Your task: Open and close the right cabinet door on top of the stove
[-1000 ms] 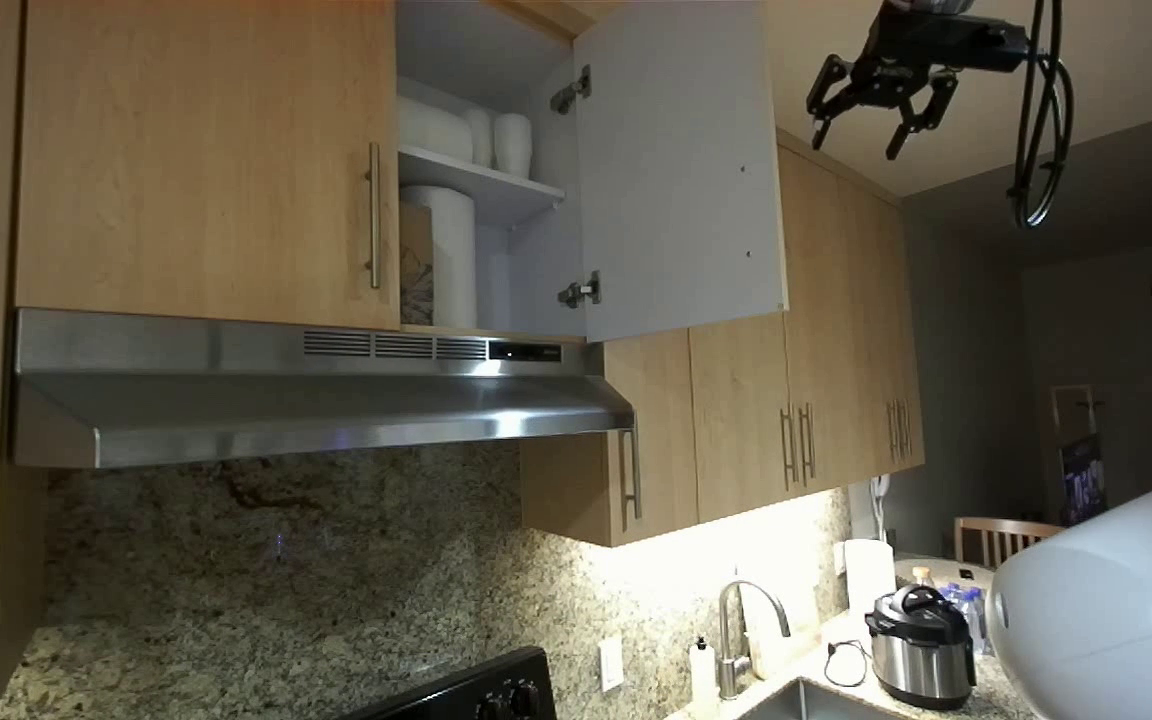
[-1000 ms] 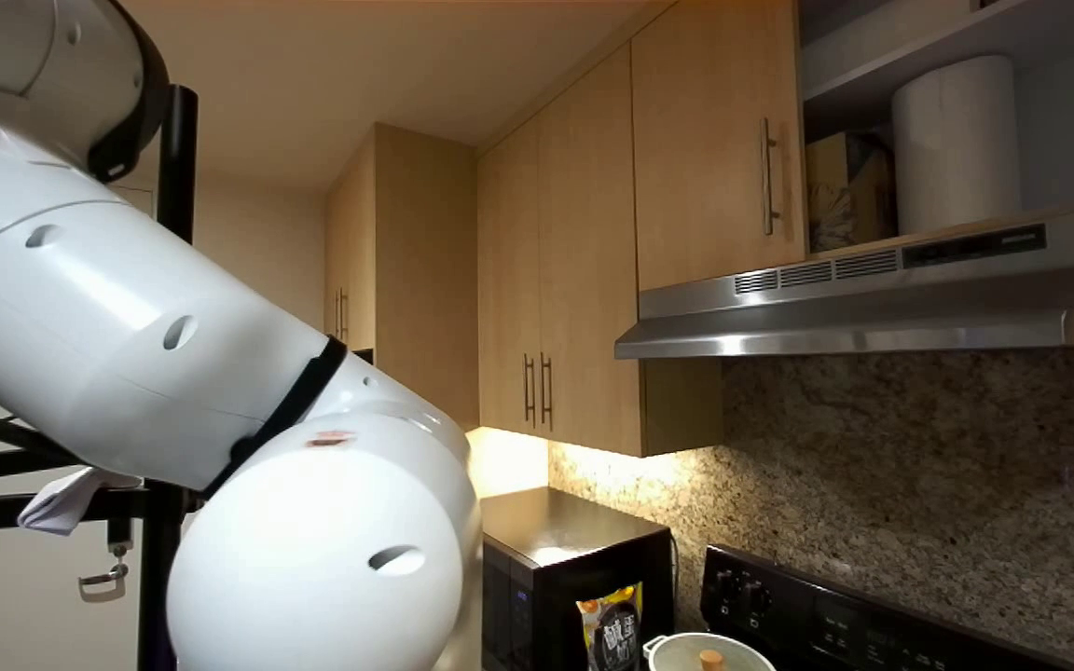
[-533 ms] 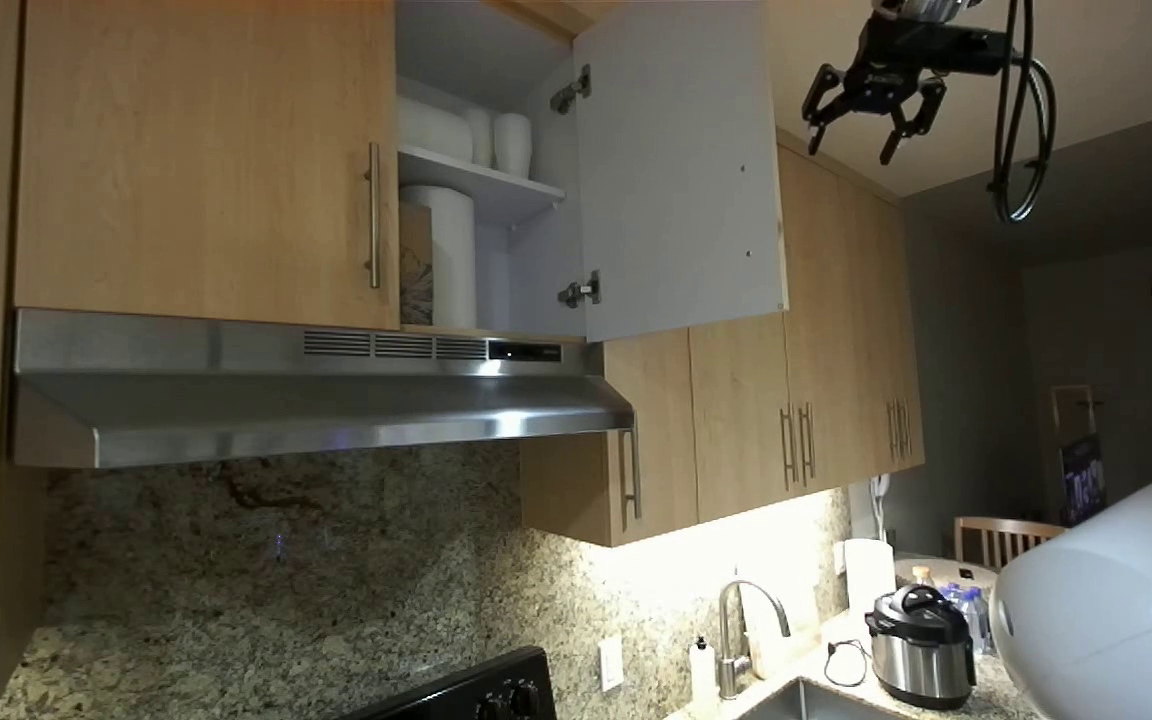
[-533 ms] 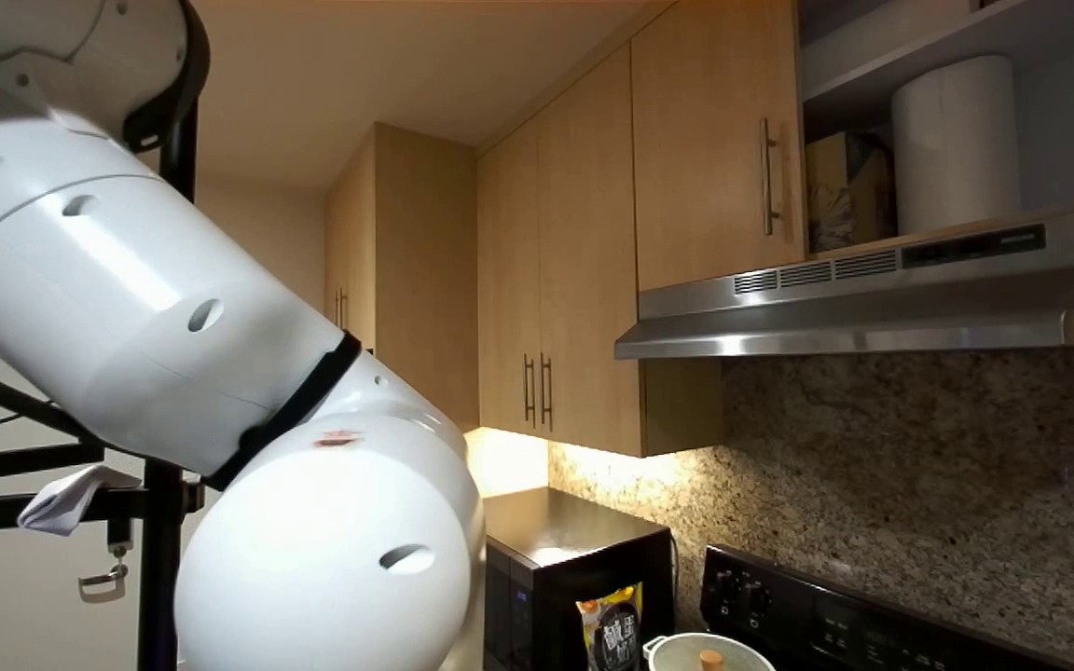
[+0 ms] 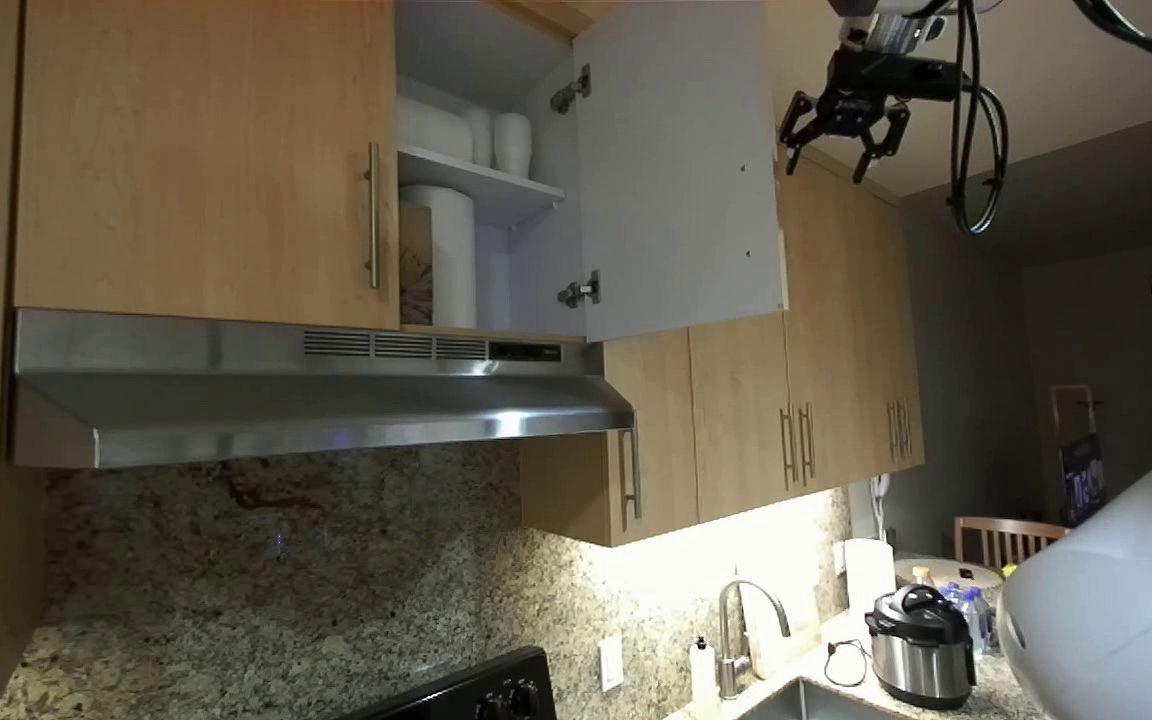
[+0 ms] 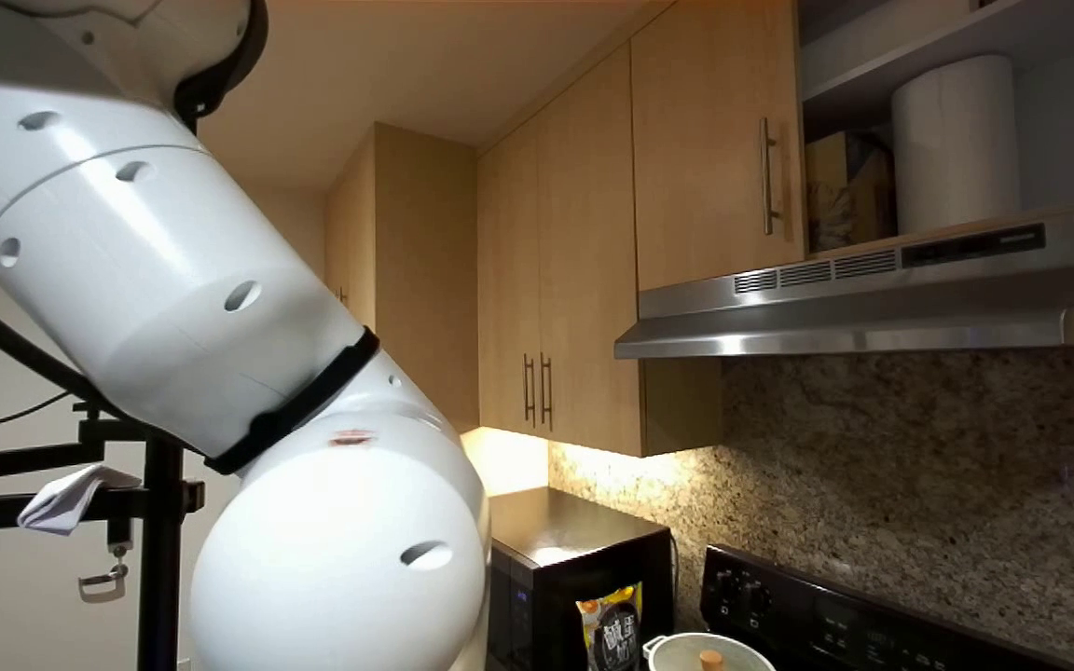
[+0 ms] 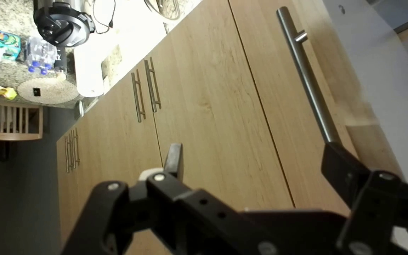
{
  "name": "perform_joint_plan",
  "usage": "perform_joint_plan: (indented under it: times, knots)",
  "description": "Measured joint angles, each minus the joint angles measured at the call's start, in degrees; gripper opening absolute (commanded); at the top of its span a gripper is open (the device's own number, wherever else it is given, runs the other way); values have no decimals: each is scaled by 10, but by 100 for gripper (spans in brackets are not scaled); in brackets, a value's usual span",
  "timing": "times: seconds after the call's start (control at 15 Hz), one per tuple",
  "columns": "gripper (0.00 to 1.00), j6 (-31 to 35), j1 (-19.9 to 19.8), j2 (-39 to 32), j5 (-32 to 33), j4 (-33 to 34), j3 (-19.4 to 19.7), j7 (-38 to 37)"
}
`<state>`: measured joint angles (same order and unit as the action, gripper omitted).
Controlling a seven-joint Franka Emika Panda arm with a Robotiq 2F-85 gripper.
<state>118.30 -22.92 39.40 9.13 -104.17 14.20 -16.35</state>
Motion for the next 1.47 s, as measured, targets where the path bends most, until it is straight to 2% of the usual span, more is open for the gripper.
perform_joint_plan:
  times: [0.4,0.73,1.47]
  knots:
    - [100,-11,21,-43,-14,39,31,3]
    - [100,-44,47,-47,-48,58,50,39]
    - [100,-67,118,-7,-62,60,31,121]
